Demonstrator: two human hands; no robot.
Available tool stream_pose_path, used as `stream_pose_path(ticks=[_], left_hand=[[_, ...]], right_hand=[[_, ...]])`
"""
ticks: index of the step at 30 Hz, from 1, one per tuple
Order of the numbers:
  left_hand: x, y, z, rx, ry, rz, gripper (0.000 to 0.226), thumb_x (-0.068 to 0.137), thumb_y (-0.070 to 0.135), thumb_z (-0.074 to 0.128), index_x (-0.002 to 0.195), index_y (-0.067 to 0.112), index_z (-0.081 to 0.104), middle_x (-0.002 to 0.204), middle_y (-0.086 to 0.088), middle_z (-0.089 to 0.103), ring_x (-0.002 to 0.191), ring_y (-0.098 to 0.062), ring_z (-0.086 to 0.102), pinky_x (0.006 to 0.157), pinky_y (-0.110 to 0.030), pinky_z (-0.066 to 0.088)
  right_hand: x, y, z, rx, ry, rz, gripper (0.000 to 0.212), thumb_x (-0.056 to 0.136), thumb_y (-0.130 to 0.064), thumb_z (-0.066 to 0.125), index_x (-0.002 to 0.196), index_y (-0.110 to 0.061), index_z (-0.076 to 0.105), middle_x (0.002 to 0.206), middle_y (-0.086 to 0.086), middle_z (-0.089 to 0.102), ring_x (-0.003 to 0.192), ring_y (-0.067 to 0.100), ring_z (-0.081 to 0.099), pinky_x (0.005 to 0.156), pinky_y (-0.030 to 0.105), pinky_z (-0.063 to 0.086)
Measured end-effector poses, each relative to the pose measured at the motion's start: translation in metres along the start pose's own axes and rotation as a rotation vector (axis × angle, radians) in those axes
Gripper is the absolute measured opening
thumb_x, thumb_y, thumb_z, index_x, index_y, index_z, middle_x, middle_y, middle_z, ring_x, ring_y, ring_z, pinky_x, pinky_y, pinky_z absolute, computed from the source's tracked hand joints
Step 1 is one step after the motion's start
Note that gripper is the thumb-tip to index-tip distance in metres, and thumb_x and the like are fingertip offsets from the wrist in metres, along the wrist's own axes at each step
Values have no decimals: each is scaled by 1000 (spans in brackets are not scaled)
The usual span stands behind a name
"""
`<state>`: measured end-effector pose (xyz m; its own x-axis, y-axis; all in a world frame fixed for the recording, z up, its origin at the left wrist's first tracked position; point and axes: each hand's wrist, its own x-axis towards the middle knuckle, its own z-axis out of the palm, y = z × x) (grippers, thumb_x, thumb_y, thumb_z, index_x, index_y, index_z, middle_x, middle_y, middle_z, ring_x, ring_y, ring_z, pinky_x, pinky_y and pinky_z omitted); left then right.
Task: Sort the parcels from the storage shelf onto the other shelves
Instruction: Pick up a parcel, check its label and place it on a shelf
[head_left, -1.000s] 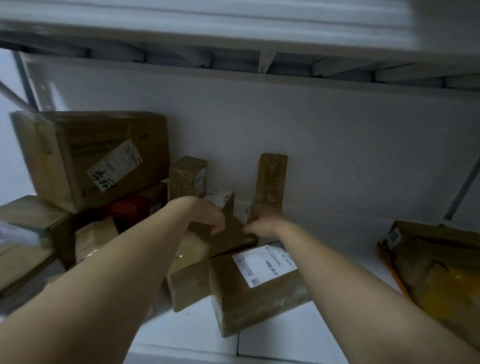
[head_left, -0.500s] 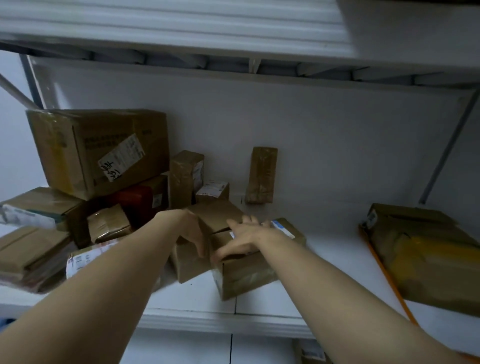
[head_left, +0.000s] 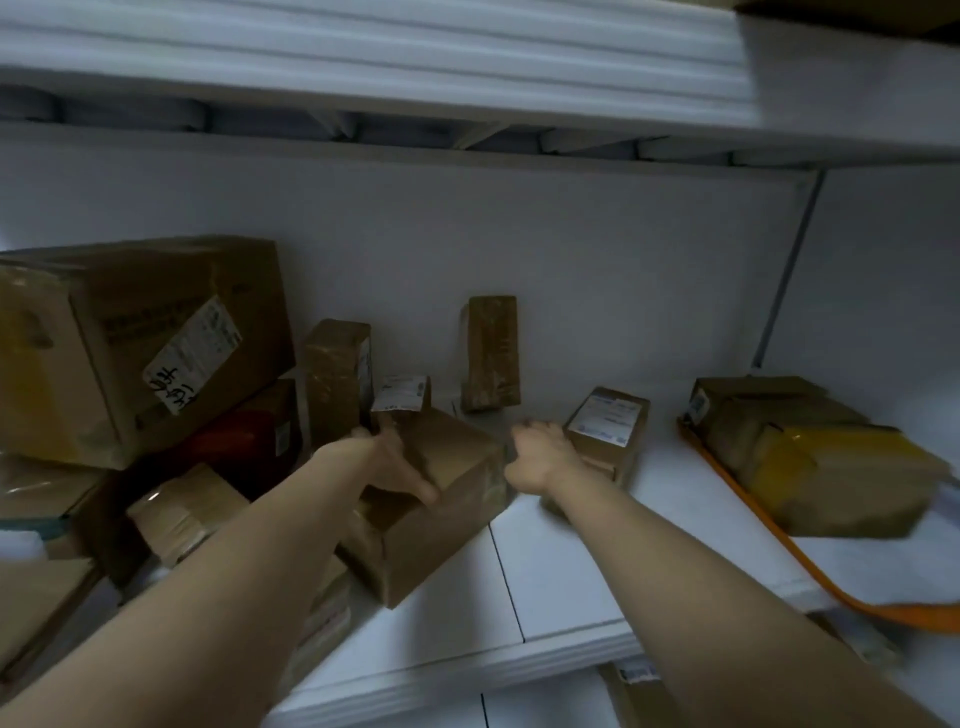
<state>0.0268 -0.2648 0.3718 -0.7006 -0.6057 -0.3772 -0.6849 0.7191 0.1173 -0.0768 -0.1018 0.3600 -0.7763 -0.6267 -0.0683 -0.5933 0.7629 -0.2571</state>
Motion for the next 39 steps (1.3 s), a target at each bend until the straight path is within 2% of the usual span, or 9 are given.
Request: stream_pose_path(ticks=[5,10,14,17,20,23,27,33,39], left_hand=[[5,-11,4,-58,-74,40,148,50,70,78,149,19,-19,157,-14,14,140,-38,24,113,-53,25],[-17,2,14,137,227,143,146,53,72,74,149,18,-22,155,-24,5,143,-42,8,112,-65,6],[-42,19,30,215,481,251,153,46,72,76,148,13,-22,148,-22,13,141,-40,10,111,-66,-4],[-59,28,37,207,544,331,149,50,73,73,149,10,-18,144,-16,21,139,-35,17,112,-61,-7],[-77,31,37,123,548,418,113,66,69,66,151,17,13,138,-10,32,135,-30,27,115,-53,-1],[-98,30,39,-131,513,493,57,78,47,65,130,27,53,121,-4,46,120,-25,45,112,-41,28],[-111,30,52,-399,465,508,27,75,29,72,100,18,69,122,-6,44,117,-23,45,103,-29,40],[-126,19,54,-383,279,413,92,72,34,79,148,19,30,153,-7,30,141,-25,28,113,-38,32],[-136,20,50,-626,290,325,95,74,34,80,150,14,26,147,-6,40,132,-25,42,107,-32,34]], right_hand=[[-11,-8,14,359,4,139,45,83,-17,55,128,-8,54,128,12,55,116,30,54,97,40,49],[-35,-12,21,756,-9,306,37,90,-31,61,119,-10,51,107,6,57,89,21,56,62,28,49],[-56,-13,20,1141,22,408,39,89,-40,64,113,-18,43,108,8,56,88,26,61,92,49,51],[-72,-4,21,1318,29,467,50,88,-33,68,123,-12,40,122,15,56,100,35,61,90,49,51],[-89,11,27,1494,26,529,53,90,-33,66,131,-11,40,136,18,50,118,41,54,95,52,47],[-105,23,39,1629,-31,598,80,80,-68,58,142,-21,39,138,16,49,122,40,50,101,54,41],[-120,32,50,1820,-22,655,98,69,-87,46,142,-23,41,140,19,47,127,39,45,95,55,44],[-147,40,52,1900,-37,627,92,67,-81,58,136,-21,46,133,19,52,122,43,47,102,61,37],[-157,47,45,1967,-71,528,45,86,-51,57,109,-12,56,107,15,60,110,37,50,103,58,38]])
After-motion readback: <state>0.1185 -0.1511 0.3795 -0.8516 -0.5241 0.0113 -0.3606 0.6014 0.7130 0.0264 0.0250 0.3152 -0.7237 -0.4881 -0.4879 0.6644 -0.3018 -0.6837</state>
